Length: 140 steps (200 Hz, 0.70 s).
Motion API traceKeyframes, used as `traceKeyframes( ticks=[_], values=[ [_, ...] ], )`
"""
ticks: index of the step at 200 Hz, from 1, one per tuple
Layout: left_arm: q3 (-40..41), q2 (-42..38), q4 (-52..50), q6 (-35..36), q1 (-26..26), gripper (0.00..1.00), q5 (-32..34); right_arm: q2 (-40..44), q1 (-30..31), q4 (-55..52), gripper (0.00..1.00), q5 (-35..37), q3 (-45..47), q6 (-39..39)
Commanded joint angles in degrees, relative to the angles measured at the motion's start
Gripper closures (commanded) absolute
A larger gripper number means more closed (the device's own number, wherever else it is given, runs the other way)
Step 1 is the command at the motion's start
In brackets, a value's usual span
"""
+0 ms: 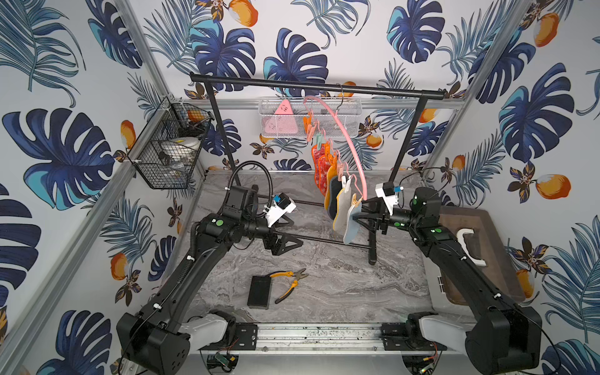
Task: Take the shoe insoles off the hanger
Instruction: Remove the insole from the hanger.
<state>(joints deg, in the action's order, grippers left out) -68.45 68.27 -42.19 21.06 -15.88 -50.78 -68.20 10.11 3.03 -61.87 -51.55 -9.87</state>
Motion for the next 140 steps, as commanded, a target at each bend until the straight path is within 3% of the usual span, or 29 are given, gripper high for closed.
traceKeyframes(
  ticks=[1,32,76,108,140],
  values=[
    [0.32,0.15,0.97,0.85,-0.11,0.01,-0.91,0.17,3.68,-1.71,0.32,0.96,0.06,-2.6],
    [0.06,0.69,-0.06,1.85,-0.04,0.01,-1.14,-1.41,6.87,-2.02,0.43,1.67,-1.15,-2.2],
    [1.4,-1.14,0.81,3.25,-0.08,0.01,-2.48,-0.97,7.2,6.26,0.59,-0.89,0.67,3.55],
    [1.17,-0.13,5.08,0.52,-0.07,0.01,-5.08,-1.35,8.63,5.31,0.72,-0.89,-0.22,3.35],
    [0.16,2.03,9.45,-2.61,-0.63,0.01,-6.63,-0.61,10.18,7.88,0.76,-0.05,0.2,5.62]
  ],
)
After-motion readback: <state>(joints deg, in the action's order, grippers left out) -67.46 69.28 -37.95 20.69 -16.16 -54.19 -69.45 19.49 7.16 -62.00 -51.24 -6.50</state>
